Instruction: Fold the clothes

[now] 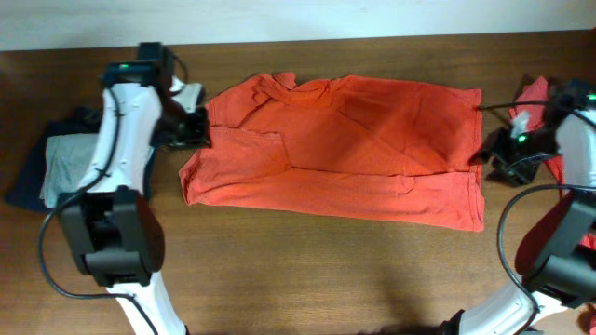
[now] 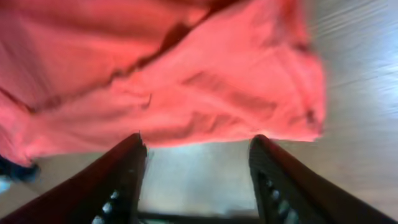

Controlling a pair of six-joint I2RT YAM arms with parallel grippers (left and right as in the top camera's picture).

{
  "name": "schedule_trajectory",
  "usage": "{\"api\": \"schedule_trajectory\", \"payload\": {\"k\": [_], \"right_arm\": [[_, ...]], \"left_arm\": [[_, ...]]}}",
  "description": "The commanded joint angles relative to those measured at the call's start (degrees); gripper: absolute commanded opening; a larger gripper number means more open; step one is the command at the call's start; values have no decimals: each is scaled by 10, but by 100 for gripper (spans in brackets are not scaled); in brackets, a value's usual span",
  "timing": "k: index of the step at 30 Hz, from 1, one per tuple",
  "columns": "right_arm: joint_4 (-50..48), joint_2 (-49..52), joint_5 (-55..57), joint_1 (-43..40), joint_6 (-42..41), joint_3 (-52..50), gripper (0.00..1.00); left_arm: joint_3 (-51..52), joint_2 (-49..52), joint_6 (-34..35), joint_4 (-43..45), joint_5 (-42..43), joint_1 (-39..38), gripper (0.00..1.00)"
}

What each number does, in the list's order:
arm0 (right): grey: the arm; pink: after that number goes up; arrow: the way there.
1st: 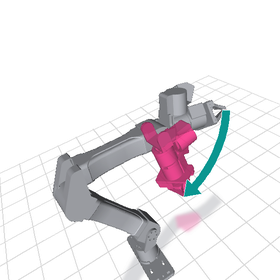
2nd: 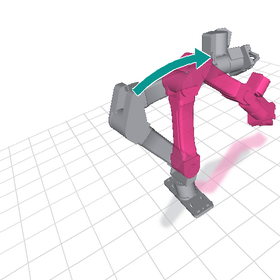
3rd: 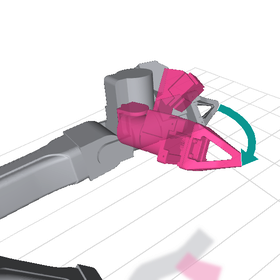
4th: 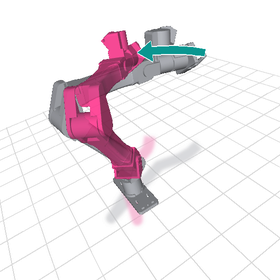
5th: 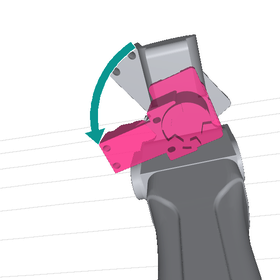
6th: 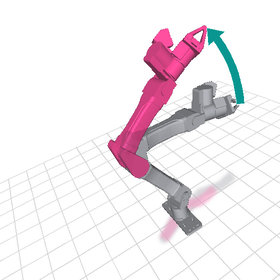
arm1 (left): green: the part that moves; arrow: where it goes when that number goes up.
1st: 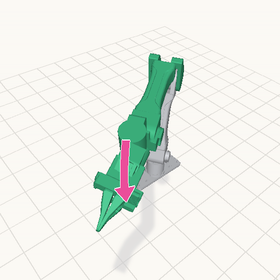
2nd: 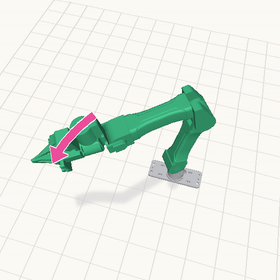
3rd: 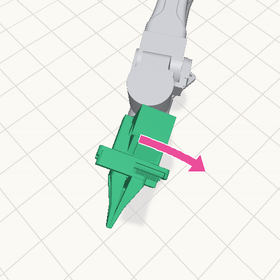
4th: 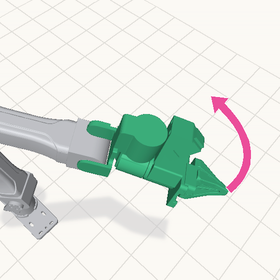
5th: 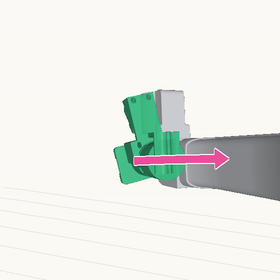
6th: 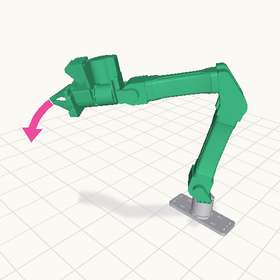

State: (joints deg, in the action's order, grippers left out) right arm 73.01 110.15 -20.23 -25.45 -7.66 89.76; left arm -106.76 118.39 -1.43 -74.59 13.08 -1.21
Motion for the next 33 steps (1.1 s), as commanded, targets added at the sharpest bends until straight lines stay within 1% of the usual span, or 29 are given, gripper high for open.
{"api": "schedule_trajectory", "payload": {"k": [1, 2, 3, 5, 8, 9, 10, 11, 13, 16, 17, 18, 20, 22, 24, 27, 28, 31, 33], "right_arm": [[-10, 2, 13, 44, 17, -60, 64], [-22, 2, 19, 52, 16, -78, 66], [-34, 2, 23, 58, 12, -96, 66], [-59, 2, 23, 65, 4, -132, 67], [-105, 2, 23, 66, 1, -183, 66], [-138, 2, 23, 66, 1, -208, 62], [-191, 2, 22, 66, -18, -242, 51], [-223, 2, 22, 66, -32, -257, 44], [-278, 2, 22, 67, -41, -282, 31], [-309, 2, 23, 67, -49, -299, 10], [-305, 2, 23, 67, -49, -301, 6], [-296, 2, 24, 67, -51, -301, 4], [-265, 2, 45, 67, -76, -301, 4], [-238, 2, 87, 66, -106, -301, 4], [-204, -2, 141, 66, -146, -301, 4], [-170, -15, 189, 66, -181, -301, 4], [-158, -24, 211, 66, -191, -301, 4], [-138, -48, 276, 66, -219, -301, 4], [-136, -64, 311, 66, -221, -301, 4]], "left_arm": [[47, -14, -23, 2, -55, -43, 43], [61, -14, -20, 5, -70, -51, 47], [80, -14, -3, 9, -91, -59, 48], [115, -14, 22, 25, -110, -65, 48], [169, -14, 56, 63, -110, -65, 47], [196, -14, 62, 91, -110, -63, 47], [230, -14, 65, 132, -110, -61, 47], [249, -14, 67, 158, -110, -60, 41], [279, -14, 66, 205, -110, -60, 37], [310, -14, 66, 260, -110, -60, 29], [318, -14, 66, 270, -110, -60, 27], [327, -14, 66, 275, -110, -60, 24], [337, -14, 71, 266, -110, -60, 15], [345, -14, 92, 243, -110, -60, 8], [354, -14, 147, 207, -108, -60, 3], [358, -14, 195, 155, -95, -60, 1], [358, -14, 212, 125, -94, -60, 1], [358, -14, 216, 66, -92, -60, 1], [358, -14, 216, 32, -91, -60, 1]]}}
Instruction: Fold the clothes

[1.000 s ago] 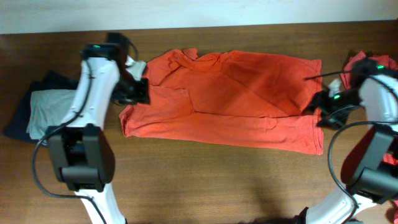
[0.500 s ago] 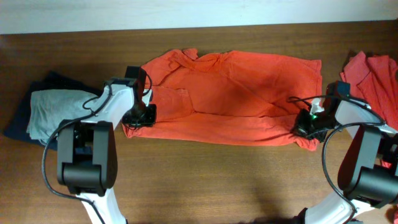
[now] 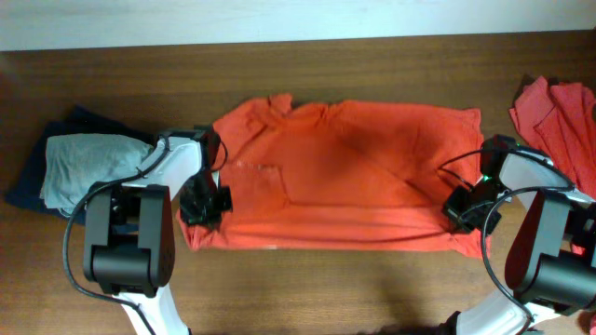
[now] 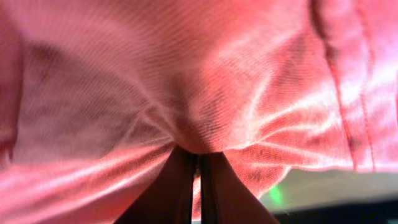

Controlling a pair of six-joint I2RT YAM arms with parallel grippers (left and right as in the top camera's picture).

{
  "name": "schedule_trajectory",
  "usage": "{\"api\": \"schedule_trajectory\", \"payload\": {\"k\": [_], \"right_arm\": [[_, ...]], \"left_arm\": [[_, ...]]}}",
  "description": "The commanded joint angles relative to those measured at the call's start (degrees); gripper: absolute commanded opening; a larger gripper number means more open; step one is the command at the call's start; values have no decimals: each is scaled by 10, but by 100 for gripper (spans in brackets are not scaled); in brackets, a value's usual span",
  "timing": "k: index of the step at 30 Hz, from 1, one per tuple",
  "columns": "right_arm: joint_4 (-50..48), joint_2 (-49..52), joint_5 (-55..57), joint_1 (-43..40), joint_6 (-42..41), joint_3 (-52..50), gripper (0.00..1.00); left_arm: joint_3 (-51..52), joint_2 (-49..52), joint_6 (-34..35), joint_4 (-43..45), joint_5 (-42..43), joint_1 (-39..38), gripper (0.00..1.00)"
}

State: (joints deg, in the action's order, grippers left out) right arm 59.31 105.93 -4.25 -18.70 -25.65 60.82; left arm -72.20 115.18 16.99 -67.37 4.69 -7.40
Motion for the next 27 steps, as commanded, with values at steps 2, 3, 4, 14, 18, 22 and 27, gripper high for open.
{"api": "schedule_trajectory", "payload": {"k": [2, 3, 4, 14, 18, 22, 27], "right_arm": [[0, -38, 159, -2, -40, -11, 4], [-2, -44, 159, -2, -40, -11, 4], [-4, -49, 159, -2, -40, -11, 4], [-29, -96, 81, -1, -1, 28, 62], [-18, -122, 54, -1, 23, 70, 70], [-15, -127, -4, 0, 84, 108, 73], [-45, -127, -72, 0, 106, 119, 77]], "left_arm": [[13, 18, 31, -62, -7, 0, 1], [13, 18, 31, -70, -7, -1, 1], [13, 18, 31, -76, -6, -5, 2], [-25, -80, 27, -40, -75, -17, 28], [-43, -147, 26, -41, -92, -17, 58], [-51, -187, -46, 4, -54, -17, 61], [-62, -195, -221, 172, 100, -28, 70]]}}
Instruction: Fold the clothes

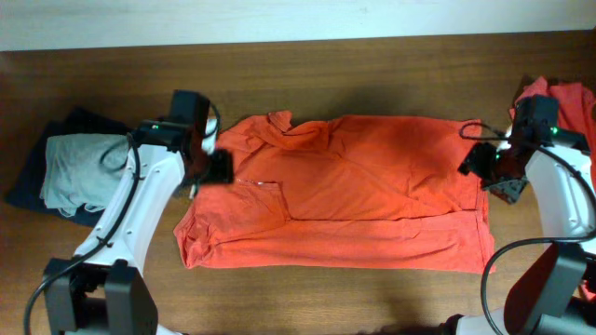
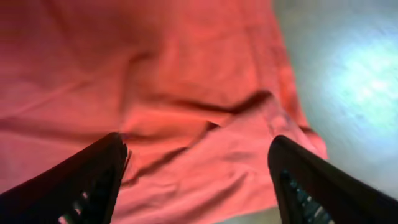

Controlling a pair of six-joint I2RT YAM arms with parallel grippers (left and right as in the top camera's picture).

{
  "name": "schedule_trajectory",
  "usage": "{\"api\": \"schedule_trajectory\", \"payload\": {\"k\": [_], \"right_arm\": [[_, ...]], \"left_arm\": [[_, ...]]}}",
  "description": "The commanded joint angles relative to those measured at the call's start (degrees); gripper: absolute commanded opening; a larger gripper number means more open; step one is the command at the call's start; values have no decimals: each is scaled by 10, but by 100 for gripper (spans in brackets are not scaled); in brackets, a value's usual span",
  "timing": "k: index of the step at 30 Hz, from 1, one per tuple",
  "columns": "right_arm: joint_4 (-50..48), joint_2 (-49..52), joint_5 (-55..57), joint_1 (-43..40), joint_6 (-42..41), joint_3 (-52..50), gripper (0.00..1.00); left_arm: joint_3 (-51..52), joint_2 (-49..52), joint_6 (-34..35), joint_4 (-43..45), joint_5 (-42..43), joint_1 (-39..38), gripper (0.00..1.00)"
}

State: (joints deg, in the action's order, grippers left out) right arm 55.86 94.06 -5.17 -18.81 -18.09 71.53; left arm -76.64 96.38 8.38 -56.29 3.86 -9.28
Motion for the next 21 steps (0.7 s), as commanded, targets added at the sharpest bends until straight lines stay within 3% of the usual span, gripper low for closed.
{"api": "schedule_trajectory", "payload": {"k": [1, 6, 21], "right_arm": [[-16, -9, -73, 1, 31, 12, 78], [-12, -9, -112, 1, 31, 12, 79], [21, -9, -111, 1, 30, 12, 78]], "left_arm": [[-18, -6, -135, 98, 108, -15, 71], [-44, 37, -148, 218, 107, -50, 73], [-276, 296, -310, 200, 133, -89, 78]]}}
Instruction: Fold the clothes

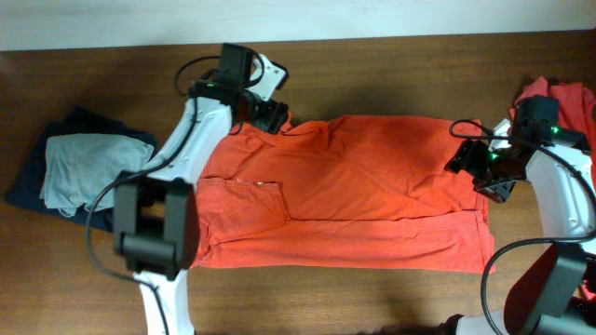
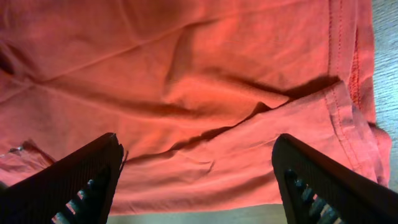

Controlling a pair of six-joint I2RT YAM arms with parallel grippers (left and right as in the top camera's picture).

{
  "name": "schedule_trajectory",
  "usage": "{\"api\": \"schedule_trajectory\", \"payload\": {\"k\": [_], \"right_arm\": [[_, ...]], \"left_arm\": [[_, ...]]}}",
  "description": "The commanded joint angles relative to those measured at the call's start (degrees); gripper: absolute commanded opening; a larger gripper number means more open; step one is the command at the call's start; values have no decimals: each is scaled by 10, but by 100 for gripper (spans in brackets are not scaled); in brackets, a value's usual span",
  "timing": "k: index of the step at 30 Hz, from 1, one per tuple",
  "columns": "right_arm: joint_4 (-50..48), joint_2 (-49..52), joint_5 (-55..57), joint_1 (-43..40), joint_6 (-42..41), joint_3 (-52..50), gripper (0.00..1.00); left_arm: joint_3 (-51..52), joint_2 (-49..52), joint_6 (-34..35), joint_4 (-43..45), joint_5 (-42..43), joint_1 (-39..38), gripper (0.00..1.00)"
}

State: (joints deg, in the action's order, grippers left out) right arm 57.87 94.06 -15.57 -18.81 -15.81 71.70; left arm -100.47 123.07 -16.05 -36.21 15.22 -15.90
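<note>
An orange shirt (image 1: 354, 195) lies spread flat across the middle of the wooden table (image 1: 372, 298), its collar at the back left. My left gripper (image 1: 271, 115) sits at the collar; whether its jaws are open or shut does not show from above. My right gripper (image 1: 471, 160) hovers over the shirt's right edge. In the right wrist view the right gripper (image 2: 198, 165) stands wide open, with only wrinkled orange shirt cloth (image 2: 186, 81) and its stitched hem below it.
A folded grey and navy pile (image 1: 79, 172) lies at the table's left end. A red garment (image 1: 557, 98) is bunched at the back right corner. The table's back edge meets a pale wall (image 1: 372, 17).
My left gripper has moved from the shirt's left shoulder to the collar at the back. My right gripper stays open over the right edge, with the cloth now larger in its view.
Both grippers began at the shirt's two ends, the right one open. Then the right was shut on cloth near the front right corner, the left at the front left. Later the shirt lay nearer the front edge with the right gripper open. Now the left is at the collar.
</note>
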Motion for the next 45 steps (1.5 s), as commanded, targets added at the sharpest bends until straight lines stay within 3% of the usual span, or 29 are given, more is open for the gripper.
{"api": "schedule_trajectory", "payload": {"k": [1, 10, 13, 17, 20, 22, 33, 45], "right_arm": [[1, -9, -7, 1, 7, 10, 78], [2, -9, -7, 1, 3, 10, 79], [3, -9, -7, 1, 4, 10, 79], [6, -9, -7, 1, 4, 10, 78], [12, -9, -7, 1, 4, 10, 78], [16, -9, -7, 1, 4, 10, 78], [19, -9, -7, 1, 4, 10, 79], [20, -9, -7, 1, 4, 10, 78]], "left_arm": [[-44, 37, -78, 2, 19, -31, 78], [-45, 83, -94, 48, -5, -77, 78], [-45, 92, -94, 56, -7, -83, 72], [-45, 94, -94, 60, -24, -85, 52], [-55, 93, -93, 49, -59, -85, 12], [-85, 92, -92, 18, -86, -85, 0], [-345, 85, -91, -227, -113, -76, 0], [-392, 83, -91, -420, -153, -76, 0]]}}
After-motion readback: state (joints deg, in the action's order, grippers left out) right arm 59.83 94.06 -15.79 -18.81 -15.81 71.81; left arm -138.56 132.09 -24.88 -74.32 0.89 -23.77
